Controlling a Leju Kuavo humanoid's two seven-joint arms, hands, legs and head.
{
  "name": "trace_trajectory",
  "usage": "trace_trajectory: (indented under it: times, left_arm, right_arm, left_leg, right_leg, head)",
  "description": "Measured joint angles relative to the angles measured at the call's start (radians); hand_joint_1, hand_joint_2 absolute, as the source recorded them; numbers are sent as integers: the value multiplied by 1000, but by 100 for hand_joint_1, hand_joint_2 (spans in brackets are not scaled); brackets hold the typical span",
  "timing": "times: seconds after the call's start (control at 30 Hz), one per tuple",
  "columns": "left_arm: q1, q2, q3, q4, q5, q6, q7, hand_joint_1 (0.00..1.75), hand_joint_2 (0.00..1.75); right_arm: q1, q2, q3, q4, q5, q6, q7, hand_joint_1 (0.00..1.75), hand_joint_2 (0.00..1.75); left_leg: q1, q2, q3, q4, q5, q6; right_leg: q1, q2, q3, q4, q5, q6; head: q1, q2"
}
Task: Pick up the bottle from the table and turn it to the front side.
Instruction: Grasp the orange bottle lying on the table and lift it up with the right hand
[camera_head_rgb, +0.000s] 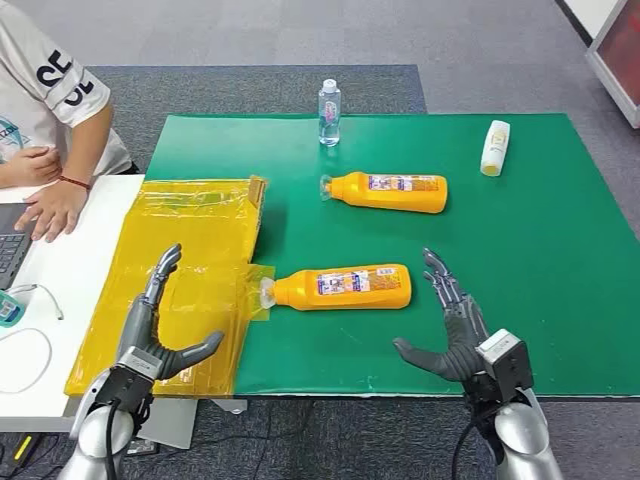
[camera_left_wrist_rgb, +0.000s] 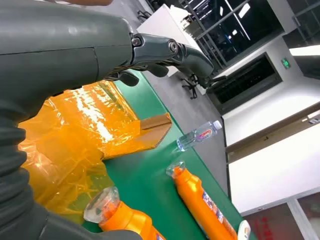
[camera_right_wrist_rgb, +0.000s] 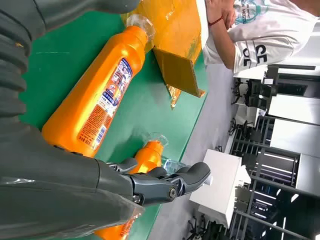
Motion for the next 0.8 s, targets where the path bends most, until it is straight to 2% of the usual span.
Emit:
trace_trajectory:
  times: [0.13,0.27,0.37,0.5,0.63,0.8]
  left_arm:
    - [0,0,0,0,0,0,0,0,175]
    - [-4,1,-3,3,5,-1,-3,0,175]
    - [-21,3,-14,14,9,-3,-14,0,175]
    - [-52,5,-32,42,18,-8,-24,0,175]
    - [-87,7,-53,76,28,-13,-35,0,175]
    - [-106,11,-69,104,34,-14,-39,0,175]
  right_arm:
    - [-2,-1,1,1,30,-16,2,0,175]
    - [-34,-20,27,16,221,-111,37,0,175]
    - [-102,-48,79,48,342,-156,62,0,175]
    - [-217,-91,176,124,446,-165,77,0,175]
    - [-339,-129,288,229,495,-165,82,0,175]
    - [-438,-149,383,326,541,-173,102,0,175]
  left_leg:
    - [0,0,0,0,0,0]
    - [0,0,0,0,0,0]
    - [0,0,0,0,1,0]
    - [0,0,0,0,3,1]
    - [0,0,0,0,4,0]
    - [0,0,-1,0,4,1]
  right_leg:
    - [0,0,0,0,0,0]
    - [0,0,0,0,0,0]
    - [0,0,0,0,1,0]
    - [0,0,0,0,3,0]
    - [0,0,0,0,4,0]
    - [0,0,0,0,4,0]
  head:
    - [0,0]
    - [0,0]
    - [0,0]
    - [0,0]
    - [0,0]
    - [0,0]
